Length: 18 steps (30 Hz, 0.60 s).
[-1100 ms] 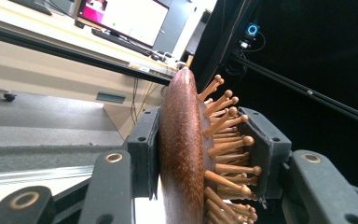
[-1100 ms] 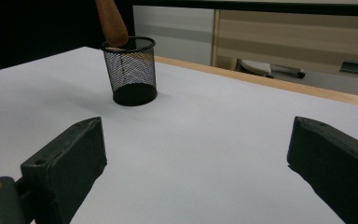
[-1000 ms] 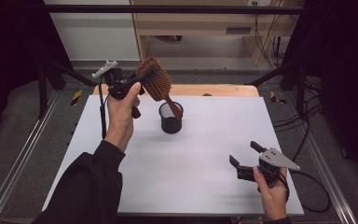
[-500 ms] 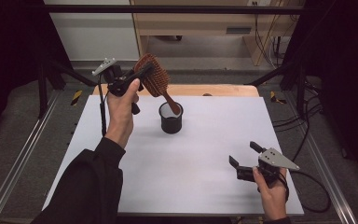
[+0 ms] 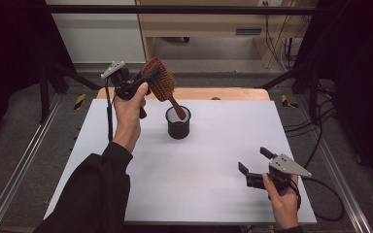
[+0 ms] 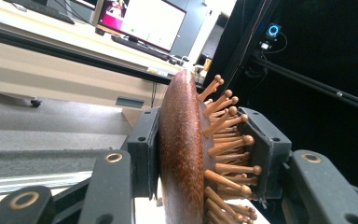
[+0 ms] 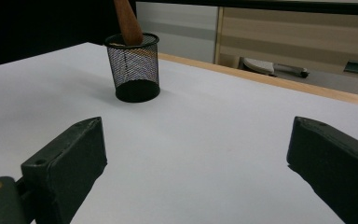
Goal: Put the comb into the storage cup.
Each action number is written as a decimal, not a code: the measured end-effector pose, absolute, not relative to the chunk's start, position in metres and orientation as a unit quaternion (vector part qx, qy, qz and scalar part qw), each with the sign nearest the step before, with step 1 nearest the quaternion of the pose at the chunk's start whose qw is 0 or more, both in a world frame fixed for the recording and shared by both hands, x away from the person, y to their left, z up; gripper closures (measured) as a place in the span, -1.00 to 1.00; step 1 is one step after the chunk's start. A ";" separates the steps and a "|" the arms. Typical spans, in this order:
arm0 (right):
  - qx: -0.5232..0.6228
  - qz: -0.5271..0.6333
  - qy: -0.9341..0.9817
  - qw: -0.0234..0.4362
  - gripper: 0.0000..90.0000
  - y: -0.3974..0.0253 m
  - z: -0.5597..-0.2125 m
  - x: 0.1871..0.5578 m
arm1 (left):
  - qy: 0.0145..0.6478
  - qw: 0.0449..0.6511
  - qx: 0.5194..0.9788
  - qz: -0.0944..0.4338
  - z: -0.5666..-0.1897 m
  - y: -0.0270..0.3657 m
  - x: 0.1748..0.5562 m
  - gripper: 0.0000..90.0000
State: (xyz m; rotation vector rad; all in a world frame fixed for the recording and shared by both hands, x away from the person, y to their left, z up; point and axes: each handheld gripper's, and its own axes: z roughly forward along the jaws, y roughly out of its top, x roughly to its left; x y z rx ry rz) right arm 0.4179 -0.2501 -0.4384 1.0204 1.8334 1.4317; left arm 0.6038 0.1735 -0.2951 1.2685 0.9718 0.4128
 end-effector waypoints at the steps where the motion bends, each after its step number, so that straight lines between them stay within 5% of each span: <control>1: 0.384 0.538 0.689 0.297 -0.89 -0.250 -0.438 0.418 | 0.433 0.678 0.566 0.184 -0.296 0.173 0.605 0.16; 18: 0.382 0.541 0.690 0.291 -0.90 -0.250 -0.439 0.418 | 0.434 0.667 0.578 0.182 -0.306 0.167 0.614 0.16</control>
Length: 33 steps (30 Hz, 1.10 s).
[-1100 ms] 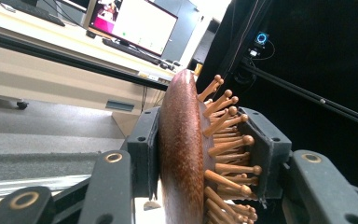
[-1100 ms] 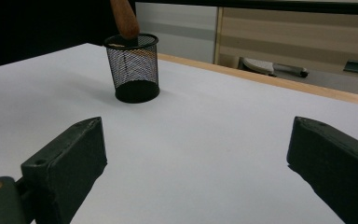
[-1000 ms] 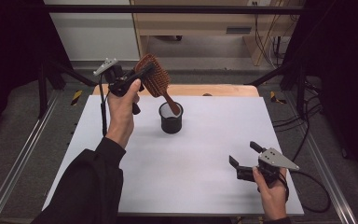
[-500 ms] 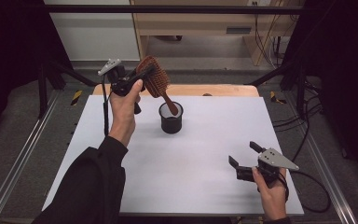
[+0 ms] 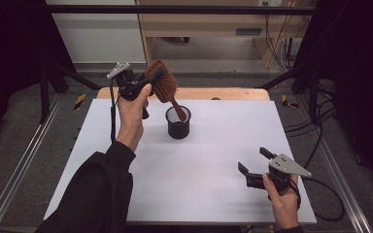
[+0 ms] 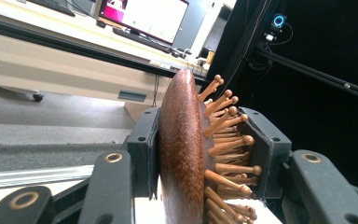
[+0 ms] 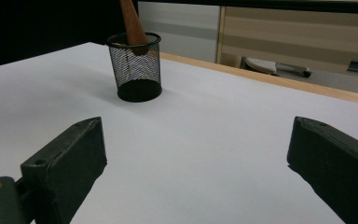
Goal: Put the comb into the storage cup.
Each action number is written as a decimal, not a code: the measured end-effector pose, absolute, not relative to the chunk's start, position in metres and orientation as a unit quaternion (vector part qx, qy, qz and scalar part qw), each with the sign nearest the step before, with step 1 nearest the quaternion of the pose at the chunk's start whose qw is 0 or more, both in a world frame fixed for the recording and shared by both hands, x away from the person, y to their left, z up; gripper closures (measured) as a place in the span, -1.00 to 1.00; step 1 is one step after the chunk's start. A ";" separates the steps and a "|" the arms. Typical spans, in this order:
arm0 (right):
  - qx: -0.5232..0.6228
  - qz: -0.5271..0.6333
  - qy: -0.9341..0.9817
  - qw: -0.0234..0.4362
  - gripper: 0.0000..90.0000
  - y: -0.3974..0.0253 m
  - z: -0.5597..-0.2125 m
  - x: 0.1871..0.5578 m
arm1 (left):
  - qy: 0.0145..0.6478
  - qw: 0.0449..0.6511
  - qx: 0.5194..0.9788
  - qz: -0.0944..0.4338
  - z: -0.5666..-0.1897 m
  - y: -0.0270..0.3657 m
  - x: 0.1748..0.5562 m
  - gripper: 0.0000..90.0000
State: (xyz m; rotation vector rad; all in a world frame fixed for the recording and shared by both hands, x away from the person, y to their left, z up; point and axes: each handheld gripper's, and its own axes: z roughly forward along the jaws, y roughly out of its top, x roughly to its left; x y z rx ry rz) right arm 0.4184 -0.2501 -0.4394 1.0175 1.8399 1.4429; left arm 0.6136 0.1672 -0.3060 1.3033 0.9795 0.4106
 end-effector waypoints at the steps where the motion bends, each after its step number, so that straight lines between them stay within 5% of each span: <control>1: 0.380 0.542 0.691 0.291 -0.90 -0.250 -0.440 0.419 | 0.434 0.666 0.579 0.182 -0.307 0.166 0.614 0.16; 33: 0.373 0.540 0.696 0.291 -0.90 -0.249 -0.440 0.419 | 0.433 0.638 0.610 0.181 -0.331 0.151 0.618 0.15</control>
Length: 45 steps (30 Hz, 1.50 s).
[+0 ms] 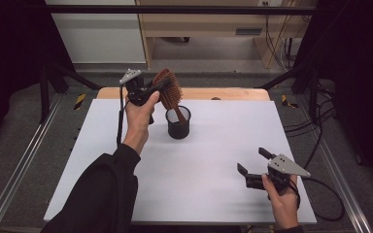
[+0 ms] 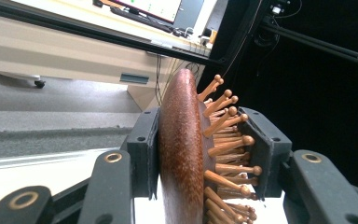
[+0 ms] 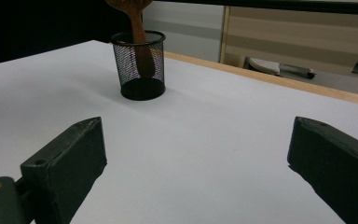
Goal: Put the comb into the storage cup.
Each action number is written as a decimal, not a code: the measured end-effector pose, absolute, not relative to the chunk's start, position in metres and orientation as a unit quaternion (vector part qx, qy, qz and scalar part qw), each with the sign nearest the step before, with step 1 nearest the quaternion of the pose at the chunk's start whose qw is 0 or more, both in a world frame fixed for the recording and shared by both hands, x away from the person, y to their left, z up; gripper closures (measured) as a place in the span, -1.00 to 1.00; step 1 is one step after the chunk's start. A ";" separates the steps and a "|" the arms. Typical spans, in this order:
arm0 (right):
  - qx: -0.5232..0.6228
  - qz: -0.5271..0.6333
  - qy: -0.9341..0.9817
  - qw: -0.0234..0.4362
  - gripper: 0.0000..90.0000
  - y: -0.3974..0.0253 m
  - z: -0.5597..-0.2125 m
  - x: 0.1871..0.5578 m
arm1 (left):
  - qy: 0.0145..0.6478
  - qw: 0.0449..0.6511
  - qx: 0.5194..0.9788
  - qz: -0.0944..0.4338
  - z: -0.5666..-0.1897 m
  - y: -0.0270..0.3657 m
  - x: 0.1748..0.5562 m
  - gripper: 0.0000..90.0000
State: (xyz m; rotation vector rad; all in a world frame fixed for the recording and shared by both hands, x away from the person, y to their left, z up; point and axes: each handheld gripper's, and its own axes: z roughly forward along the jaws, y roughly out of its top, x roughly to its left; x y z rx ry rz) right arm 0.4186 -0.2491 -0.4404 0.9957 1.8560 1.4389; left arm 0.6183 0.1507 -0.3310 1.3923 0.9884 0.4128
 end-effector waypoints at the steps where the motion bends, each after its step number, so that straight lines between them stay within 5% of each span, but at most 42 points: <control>1: 0.373 0.540 0.696 0.291 -0.90 -0.249 -0.440 0.419 | 0.433 0.639 0.609 0.181 -0.332 0.150 0.618 0.15; 45: 0.375 0.539 0.698 0.285 -0.90 -0.248 -0.442 0.419 | 0.439 0.626 0.620 0.176 -0.351 0.143 0.623 0.15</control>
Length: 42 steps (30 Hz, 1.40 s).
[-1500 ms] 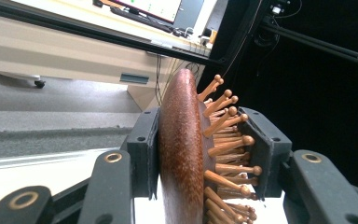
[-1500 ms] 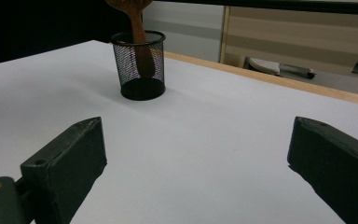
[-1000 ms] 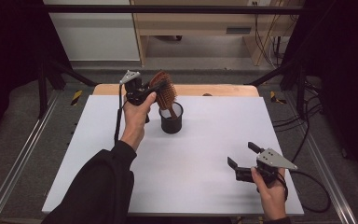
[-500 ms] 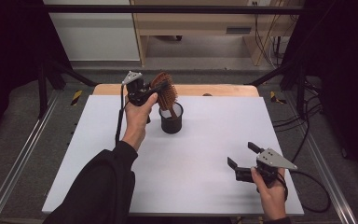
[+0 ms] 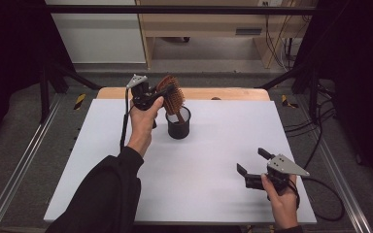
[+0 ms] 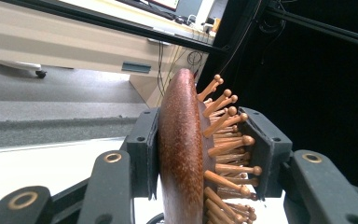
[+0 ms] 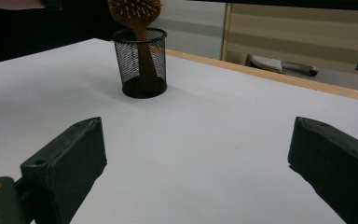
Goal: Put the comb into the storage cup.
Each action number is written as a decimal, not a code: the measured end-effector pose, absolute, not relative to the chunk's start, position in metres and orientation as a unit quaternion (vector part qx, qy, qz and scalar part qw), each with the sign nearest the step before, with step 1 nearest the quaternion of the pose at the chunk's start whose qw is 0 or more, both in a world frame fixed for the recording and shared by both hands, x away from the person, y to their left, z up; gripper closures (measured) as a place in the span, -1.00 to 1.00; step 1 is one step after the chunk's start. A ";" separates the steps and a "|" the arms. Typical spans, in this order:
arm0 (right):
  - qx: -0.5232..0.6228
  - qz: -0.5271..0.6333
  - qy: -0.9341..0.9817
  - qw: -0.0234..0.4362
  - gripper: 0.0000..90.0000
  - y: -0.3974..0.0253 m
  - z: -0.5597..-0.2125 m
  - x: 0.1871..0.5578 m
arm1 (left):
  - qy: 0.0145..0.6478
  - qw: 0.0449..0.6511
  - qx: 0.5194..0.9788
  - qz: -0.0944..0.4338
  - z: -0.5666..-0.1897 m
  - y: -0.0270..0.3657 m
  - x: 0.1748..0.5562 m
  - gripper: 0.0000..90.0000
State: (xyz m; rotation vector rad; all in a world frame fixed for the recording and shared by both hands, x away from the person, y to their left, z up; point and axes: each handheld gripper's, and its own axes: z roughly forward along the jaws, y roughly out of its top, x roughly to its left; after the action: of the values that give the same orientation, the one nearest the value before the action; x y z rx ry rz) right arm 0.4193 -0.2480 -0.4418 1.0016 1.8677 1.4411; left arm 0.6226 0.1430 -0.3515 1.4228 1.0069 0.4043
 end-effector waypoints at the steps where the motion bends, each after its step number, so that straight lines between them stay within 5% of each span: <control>1: 0.374 0.538 0.699 0.284 -0.90 -0.248 -0.442 0.419 | 0.440 0.626 0.620 0.176 -0.352 0.143 0.623 0.15; 42: 0.379 0.534 0.702 0.279 -0.90 -0.246 -0.444 0.421 | 0.468 0.629 0.602 0.153 -0.365 0.167 0.637 0.08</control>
State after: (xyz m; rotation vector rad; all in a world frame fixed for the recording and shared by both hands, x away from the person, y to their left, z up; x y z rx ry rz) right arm 0.4207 -0.2461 -0.4442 1.0176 1.8826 1.4331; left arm 0.6365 0.1671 -0.3645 1.3782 1.0729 0.3515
